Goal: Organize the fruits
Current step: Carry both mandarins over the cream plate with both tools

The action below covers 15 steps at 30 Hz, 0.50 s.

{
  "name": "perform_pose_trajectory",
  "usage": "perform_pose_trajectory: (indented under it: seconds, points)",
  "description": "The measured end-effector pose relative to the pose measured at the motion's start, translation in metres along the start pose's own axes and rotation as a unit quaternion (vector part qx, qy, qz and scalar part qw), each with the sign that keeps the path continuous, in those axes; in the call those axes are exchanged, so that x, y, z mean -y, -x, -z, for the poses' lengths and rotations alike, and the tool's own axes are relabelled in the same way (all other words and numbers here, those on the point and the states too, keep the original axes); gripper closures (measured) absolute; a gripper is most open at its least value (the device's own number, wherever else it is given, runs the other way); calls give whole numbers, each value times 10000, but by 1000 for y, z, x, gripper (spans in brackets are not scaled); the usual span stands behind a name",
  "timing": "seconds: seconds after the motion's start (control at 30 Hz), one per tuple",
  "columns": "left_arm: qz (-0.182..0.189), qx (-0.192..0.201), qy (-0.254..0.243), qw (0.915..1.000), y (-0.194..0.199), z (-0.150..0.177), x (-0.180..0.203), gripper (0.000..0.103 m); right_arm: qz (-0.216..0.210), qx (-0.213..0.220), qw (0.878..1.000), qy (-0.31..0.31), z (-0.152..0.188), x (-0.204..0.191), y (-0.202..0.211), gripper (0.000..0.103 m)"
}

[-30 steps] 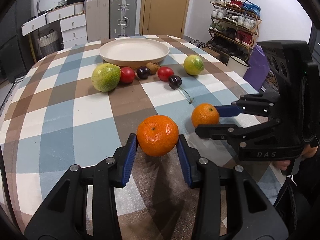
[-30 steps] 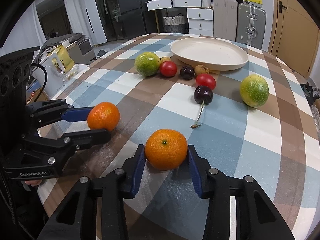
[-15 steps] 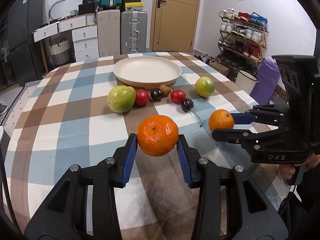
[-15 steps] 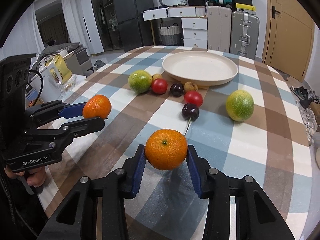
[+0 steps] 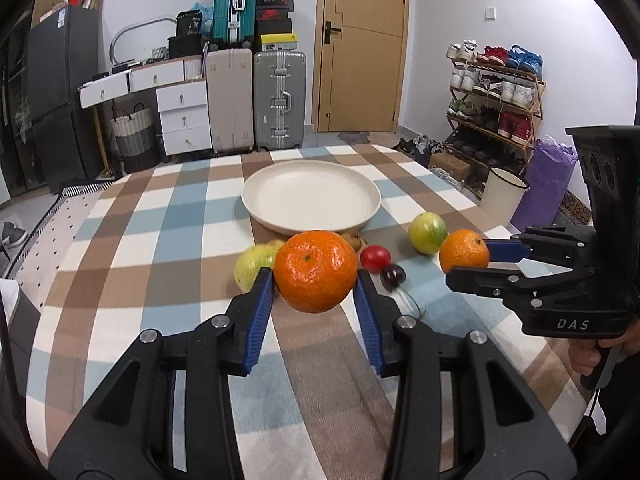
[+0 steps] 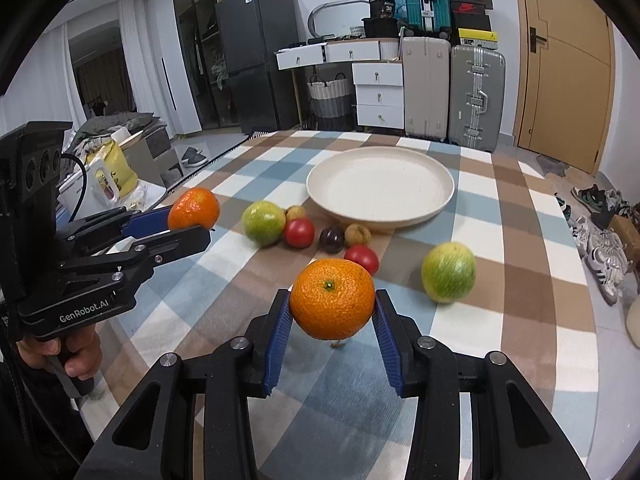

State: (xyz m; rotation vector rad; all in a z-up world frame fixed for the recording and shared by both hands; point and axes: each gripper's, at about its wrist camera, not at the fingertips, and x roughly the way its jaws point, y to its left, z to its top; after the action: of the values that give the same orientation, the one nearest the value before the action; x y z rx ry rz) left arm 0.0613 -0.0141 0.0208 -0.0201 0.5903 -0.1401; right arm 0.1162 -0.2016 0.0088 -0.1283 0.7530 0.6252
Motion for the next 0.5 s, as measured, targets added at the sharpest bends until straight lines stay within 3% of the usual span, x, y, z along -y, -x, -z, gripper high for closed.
perform_pose_trajectory:
  seconds: [0.5]
  points:
    - [-57,126,97,9999,-31,-44,-8,65,-37,365,9991,-193,-51,24,-4,62]
